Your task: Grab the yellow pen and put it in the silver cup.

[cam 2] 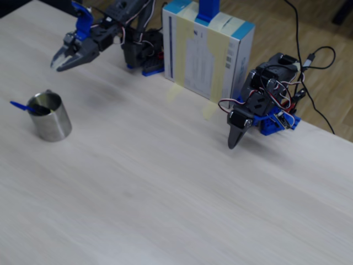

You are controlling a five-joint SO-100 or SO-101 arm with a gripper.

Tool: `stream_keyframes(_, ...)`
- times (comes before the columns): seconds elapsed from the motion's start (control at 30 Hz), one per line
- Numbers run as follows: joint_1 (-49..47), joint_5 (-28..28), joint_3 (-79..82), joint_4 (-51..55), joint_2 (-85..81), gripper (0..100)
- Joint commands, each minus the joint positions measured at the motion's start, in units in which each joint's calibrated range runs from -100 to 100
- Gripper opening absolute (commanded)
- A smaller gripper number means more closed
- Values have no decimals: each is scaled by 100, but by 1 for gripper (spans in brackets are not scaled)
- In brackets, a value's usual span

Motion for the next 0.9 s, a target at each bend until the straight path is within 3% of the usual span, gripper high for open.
stream_keyframes(0.0, -49, -2, 217, -20, -516, 5)
stream_keyframes(0.63, 24, -300, 2277, 22, -2542, 2)
stream_keyframes(0.87, 33, -311, 2295, 1422, -3281, 2)
